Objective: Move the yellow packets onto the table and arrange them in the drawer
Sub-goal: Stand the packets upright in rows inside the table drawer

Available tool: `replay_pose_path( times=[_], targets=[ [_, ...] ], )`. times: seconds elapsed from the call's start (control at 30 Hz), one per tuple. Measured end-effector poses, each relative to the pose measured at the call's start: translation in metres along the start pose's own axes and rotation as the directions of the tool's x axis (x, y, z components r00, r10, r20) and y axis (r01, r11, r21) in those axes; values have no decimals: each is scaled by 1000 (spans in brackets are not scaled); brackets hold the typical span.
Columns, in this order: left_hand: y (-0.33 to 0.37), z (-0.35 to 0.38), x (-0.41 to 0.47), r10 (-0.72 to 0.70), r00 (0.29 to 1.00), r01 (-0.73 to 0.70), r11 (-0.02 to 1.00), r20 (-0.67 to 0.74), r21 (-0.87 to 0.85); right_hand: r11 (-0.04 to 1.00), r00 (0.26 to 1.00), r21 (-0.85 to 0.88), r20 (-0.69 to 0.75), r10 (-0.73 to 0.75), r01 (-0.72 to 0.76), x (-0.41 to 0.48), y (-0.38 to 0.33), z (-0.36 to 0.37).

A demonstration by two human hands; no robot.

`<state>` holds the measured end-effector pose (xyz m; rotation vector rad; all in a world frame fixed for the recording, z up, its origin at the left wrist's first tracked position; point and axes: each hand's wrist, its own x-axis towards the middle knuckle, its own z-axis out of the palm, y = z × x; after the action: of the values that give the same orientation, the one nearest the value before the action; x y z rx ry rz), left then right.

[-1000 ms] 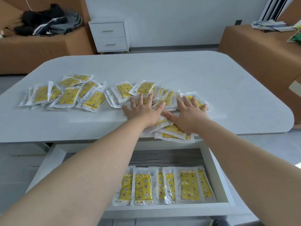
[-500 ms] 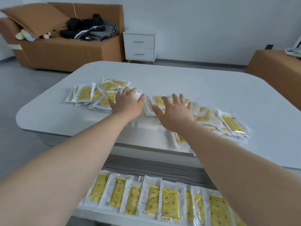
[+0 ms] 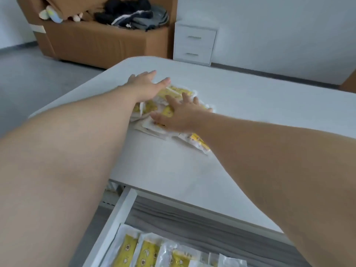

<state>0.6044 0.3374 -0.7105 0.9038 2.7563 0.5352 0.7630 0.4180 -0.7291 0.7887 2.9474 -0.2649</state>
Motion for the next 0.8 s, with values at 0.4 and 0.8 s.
replay_pose_path(
  times=[0.4,0.8],
  targets=[
    [4,30,-33,81,989,-110,963,124,245,996,997,-92,-82,4,-11,-63,6,28],
    [67,59,-128,99,976,-151,949,194,276,990,994,-140,-106,11,-26,-166,56,32]
  ],
)
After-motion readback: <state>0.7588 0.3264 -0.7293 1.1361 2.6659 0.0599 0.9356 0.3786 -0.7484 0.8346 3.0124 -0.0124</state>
